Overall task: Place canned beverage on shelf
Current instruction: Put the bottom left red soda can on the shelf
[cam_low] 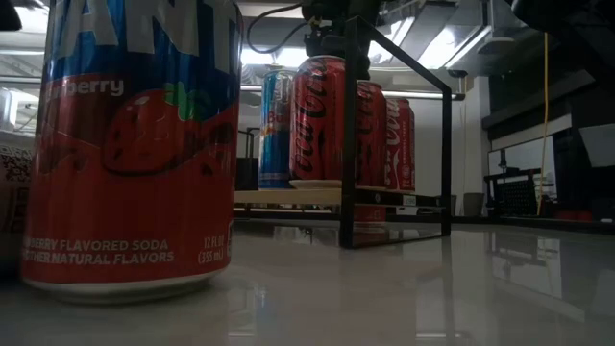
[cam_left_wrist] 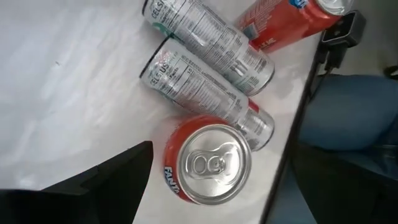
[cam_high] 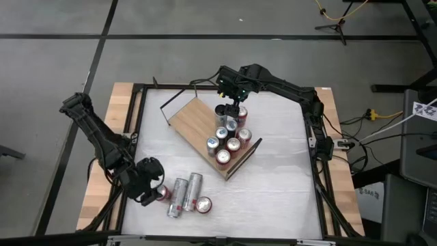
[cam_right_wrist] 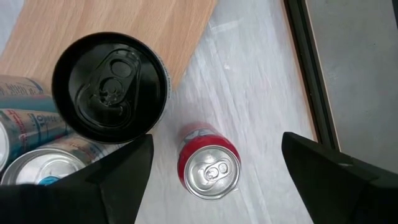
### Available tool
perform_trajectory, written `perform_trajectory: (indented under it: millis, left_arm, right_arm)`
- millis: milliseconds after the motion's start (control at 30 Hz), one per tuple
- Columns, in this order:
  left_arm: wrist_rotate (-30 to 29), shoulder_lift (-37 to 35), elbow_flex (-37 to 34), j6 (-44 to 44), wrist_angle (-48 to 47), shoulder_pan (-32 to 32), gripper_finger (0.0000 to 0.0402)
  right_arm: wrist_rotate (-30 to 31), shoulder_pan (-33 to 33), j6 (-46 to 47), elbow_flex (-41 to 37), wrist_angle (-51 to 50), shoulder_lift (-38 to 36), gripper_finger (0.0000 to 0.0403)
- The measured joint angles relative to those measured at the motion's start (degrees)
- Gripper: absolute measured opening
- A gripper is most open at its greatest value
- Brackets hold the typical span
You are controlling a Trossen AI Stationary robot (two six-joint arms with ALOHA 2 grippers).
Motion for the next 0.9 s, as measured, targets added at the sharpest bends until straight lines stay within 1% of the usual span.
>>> perform_trajectory:
  millis: [200, 400, 567, 900]
  left_arm:
    - [-1.23, 6.09, 5.34, -0.02, -8.20, -1.96, 0.0366]
    - [-1.30, 11.50, 8.56, 0.00, -10.41, -3.58, 0.0366]
    - [-1.26, 13.33, 8.56, -0.42, -10.63, -4.20, 0.0366]
    - [-2.29, 14.11, 8.56, -0.02, -11.08, -4.25, 0.0366]
  right_arm:
    - [-0.01, 0.00, 0.10, 0.00, 0.10, 0.00, 0.0347]
    - [-0.01, 0.00, 0.33, 0.00, 0.12, 0.00, 0.0347]
    - [-0.03, 0.00, 0.44, 0.00, 0.10, 0.00, 0.0347]
    - [-0.03, 0.00, 0.46, 0.00, 0.12, 0.00, 0.0347]
